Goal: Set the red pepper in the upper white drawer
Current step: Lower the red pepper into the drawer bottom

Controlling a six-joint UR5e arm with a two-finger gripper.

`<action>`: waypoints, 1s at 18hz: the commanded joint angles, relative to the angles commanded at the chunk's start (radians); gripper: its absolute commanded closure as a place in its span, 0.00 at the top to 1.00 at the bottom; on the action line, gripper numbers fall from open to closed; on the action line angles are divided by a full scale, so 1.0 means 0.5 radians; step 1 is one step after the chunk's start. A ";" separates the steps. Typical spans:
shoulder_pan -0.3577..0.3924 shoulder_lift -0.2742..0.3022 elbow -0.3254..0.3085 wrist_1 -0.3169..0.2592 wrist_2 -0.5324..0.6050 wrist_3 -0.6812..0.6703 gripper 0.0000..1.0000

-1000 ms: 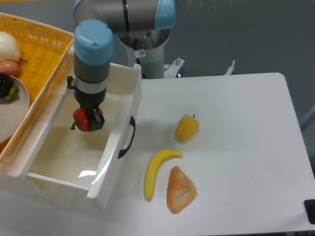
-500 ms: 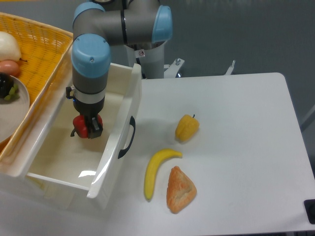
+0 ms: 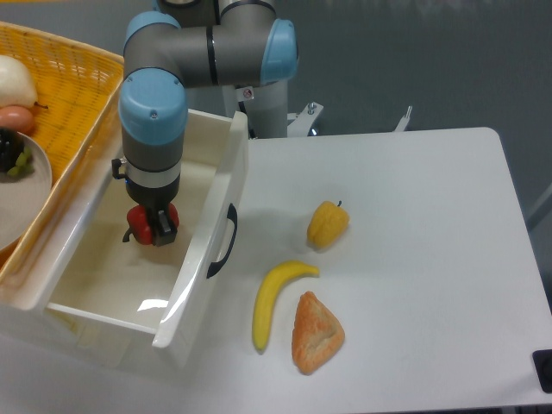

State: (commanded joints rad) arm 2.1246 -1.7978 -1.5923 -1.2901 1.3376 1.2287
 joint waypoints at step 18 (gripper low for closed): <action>0.258 0.074 0.132 0.153 -0.337 -0.316 0.98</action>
State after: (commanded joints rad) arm 2.2533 -1.7610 -1.5264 -1.2134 1.1690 1.0710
